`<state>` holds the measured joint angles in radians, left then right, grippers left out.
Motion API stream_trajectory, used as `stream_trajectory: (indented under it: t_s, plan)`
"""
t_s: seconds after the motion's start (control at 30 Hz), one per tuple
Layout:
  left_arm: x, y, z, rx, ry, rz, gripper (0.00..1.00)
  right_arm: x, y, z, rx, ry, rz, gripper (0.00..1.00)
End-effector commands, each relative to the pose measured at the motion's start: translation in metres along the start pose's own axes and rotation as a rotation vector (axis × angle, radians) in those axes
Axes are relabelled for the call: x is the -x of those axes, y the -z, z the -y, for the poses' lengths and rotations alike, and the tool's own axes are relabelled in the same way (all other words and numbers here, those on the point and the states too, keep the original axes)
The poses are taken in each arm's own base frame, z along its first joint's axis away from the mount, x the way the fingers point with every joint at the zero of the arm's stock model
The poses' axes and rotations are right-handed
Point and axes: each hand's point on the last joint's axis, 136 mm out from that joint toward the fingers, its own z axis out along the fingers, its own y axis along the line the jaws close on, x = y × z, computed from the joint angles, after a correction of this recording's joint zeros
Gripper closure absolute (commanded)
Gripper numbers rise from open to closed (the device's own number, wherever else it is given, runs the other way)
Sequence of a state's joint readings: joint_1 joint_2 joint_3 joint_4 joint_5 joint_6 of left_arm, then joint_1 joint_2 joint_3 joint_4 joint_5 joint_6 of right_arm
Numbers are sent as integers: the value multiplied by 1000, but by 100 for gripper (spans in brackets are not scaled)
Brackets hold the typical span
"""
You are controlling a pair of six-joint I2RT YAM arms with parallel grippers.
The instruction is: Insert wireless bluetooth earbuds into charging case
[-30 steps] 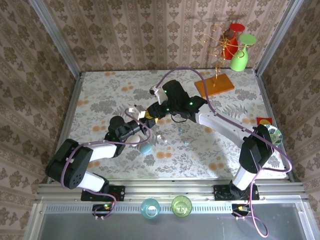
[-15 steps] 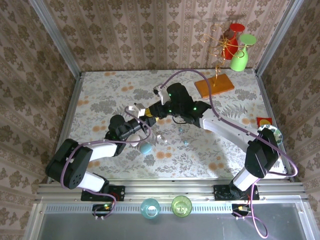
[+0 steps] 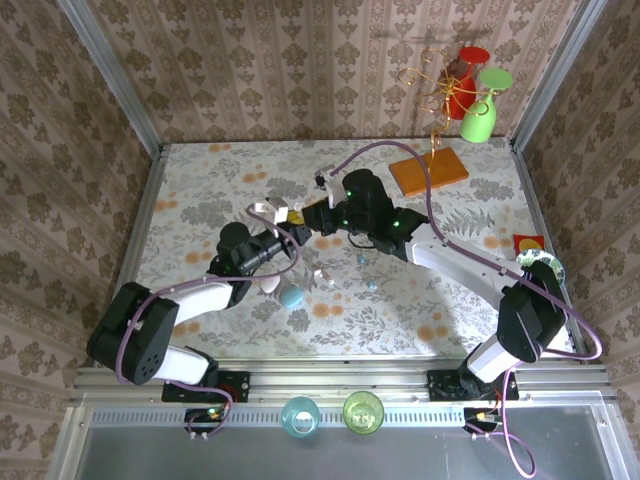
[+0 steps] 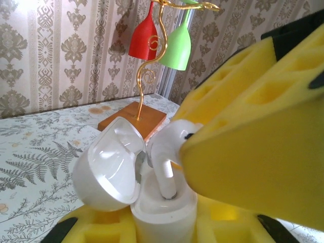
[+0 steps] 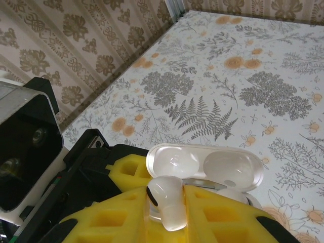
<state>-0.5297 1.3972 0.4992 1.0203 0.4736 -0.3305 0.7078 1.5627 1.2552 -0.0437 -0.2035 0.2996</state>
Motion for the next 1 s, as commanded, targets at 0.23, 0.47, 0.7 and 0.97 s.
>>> stream_trajectory:
  t_s: [0.23, 0.47, 0.7, 0.97]
  plan:
    - [38, -1, 9, -25, -36, 89, 100, -5, 9, -7, 40, -12, 0, 72]
    - [36, -1, 15, -60, -71, 86, 100, 9, 19, -10, 26, -15, 19, 62]
    - [34, 0, 16, -64, -80, 83, 100, 21, 28, -13, 29, -21, 44, 55]
    - [30, -1, 16, -69, -83, 80, 100, 32, 41, -21, 54, -21, 76, 49]
